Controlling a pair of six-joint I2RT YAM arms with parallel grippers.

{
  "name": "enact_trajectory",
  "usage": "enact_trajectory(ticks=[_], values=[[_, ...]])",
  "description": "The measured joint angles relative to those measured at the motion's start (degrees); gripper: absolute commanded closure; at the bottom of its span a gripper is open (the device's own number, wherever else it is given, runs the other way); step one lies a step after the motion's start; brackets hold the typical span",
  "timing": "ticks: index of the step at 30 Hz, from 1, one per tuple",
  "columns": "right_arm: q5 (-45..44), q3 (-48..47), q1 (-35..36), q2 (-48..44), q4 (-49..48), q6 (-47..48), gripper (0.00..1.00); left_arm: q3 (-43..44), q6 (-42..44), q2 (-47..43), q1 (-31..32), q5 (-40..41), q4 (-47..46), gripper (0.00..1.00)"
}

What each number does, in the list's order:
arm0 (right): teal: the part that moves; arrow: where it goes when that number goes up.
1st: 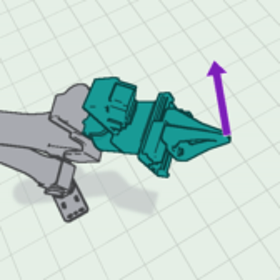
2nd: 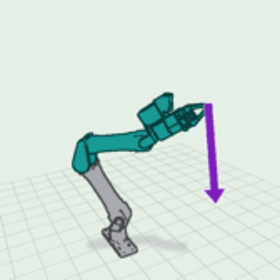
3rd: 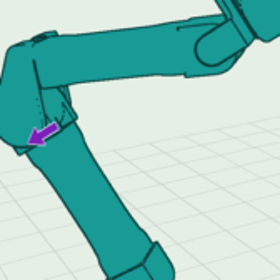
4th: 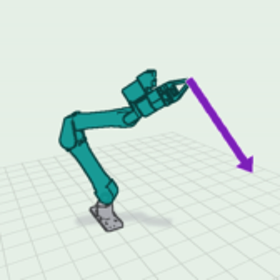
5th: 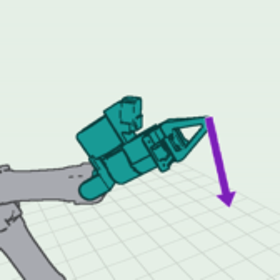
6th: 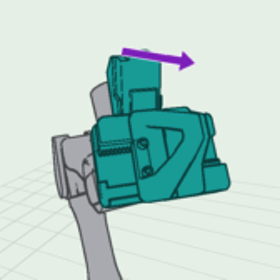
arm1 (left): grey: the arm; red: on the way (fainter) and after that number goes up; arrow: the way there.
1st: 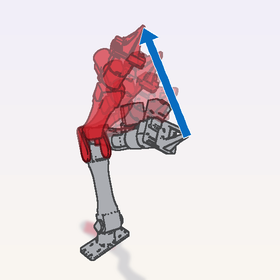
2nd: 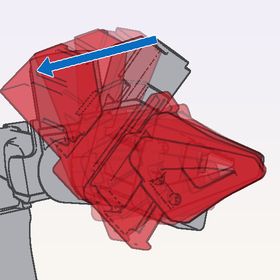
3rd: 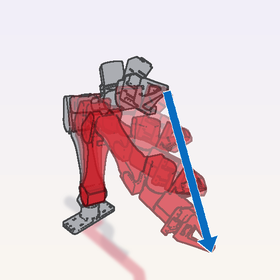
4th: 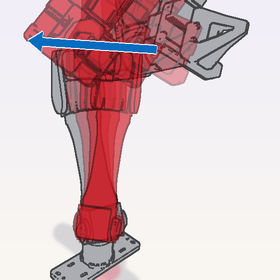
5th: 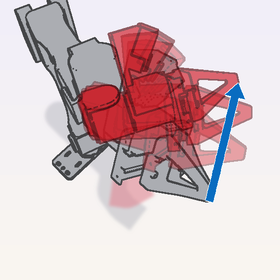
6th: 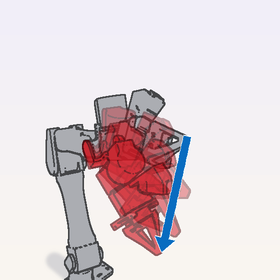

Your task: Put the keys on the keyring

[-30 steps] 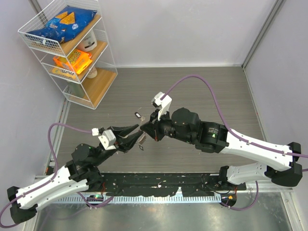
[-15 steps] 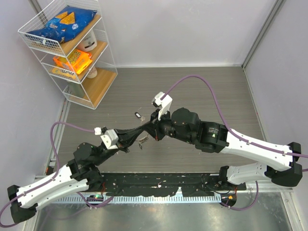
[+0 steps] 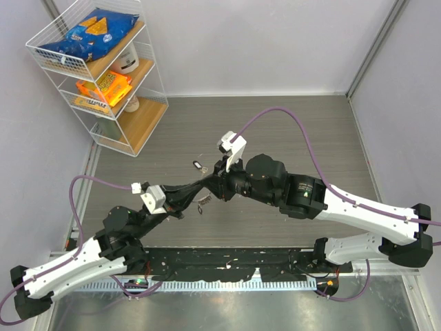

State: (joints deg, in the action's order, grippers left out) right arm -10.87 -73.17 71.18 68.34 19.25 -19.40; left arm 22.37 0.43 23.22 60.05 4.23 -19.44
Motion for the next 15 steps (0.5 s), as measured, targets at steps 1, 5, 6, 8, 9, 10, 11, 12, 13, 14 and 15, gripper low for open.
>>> enact_trajectory(ticks=[1, 5, 6, 8, 9, 10, 11, 12, 13, 14, 15], values=[[0.0, 0.0, 0.0, 0.0, -0.3, -0.1, 0.71, 0.0, 0.0, -0.1, 0.0, 0.2, 0.1, 1.0], [0.0, 0.3, 0.1, -0.6, -1.2, -0.1, 0.54, 0.0, 0.0, -0.6, 0.0, 2.3, 1.1, 1.0], [-0.1, 0.5, 0.1, -0.9, -1.3, -0.1, 0.52, 0.0, 0.0, -0.8, 0.0, 2.8, 1.2, 1.0], [-0.5, 0.8, 0.1, -1.7, -1.2, 0.0, 0.49, 0.0, 0.0, -1.0, 0.0, 3.8, 1.4, 1.0], [-0.7, 0.9, 0.1, -2.1, -1.2, 0.0, 0.48, -0.1, 0.0, -1.1, 0.0, 4.5, 1.4, 1.0], [-1.0, 0.9, 0.1, -2.5, -1.2, 0.0, 0.48, -0.1, -0.1, -1.2, 0.0, 5.2, 1.4, 1.0], [-1.3, 0.9, 0.1, -2.8, -1.2, 0.0, 0.48, -0.1, -0.3, -1.2, 0.0, 6.0, 1.4, 1.0], [-1.8, 0.9, 0.1, -3.2, -1.2, 0.0, 0.47, -0.1, -0.4, -1.2, 0.0, 6.8, 1.5, 1.0], [-2.1, 0.9, 0.1, -3.4, -1.2, 0.1, 0.47, -0.1, -0.5, -1.2, 0.0, 7.8, 1.6, 1.0], [-2.4, 1.0, 0.1, -3.5, -1.2, 0.0, 0.47, -0.2, -0.5, -1.2, 0.0, 8.9, 1.7, 1.0], [-2.8, 1.1, 0.1, -3.5, -1.2, 0.0, 0.47, -0.3, -0.6, -1.2, 0.0, 10.0, 1.8, 1.0]])
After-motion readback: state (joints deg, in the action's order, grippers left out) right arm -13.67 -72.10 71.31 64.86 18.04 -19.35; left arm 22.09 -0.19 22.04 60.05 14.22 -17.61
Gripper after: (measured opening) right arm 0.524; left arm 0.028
